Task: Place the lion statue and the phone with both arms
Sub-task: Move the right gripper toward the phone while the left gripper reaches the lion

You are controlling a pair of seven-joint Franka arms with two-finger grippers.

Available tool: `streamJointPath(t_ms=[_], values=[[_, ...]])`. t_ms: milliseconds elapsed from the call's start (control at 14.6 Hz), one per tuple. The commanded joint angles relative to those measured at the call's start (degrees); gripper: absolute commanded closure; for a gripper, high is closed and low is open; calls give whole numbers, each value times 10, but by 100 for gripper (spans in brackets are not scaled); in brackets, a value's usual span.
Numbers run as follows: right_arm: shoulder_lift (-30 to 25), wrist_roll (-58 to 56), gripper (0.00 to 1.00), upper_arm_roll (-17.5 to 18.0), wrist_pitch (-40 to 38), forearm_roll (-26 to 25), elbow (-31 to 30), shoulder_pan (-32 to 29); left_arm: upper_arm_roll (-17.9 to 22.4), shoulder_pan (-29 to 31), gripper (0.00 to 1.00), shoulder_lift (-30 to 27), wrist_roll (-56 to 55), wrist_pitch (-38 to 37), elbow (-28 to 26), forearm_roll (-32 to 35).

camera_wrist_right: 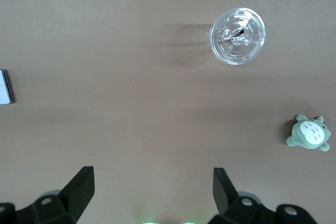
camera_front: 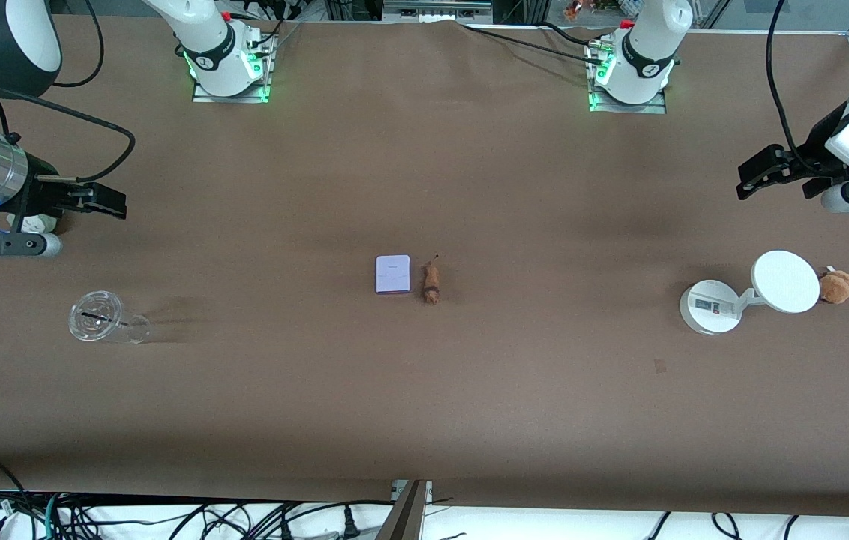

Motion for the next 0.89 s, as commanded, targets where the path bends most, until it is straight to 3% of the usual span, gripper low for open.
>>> streamJointPath(t_ms=[0,823], values=[[13,-5,0,4,-1,2,12,-5,-16,-3,0,2,-2,-10,14,14],[44,3,0,10,41,34,9,5,-21,0,0,4,-2,-29,13,14]])
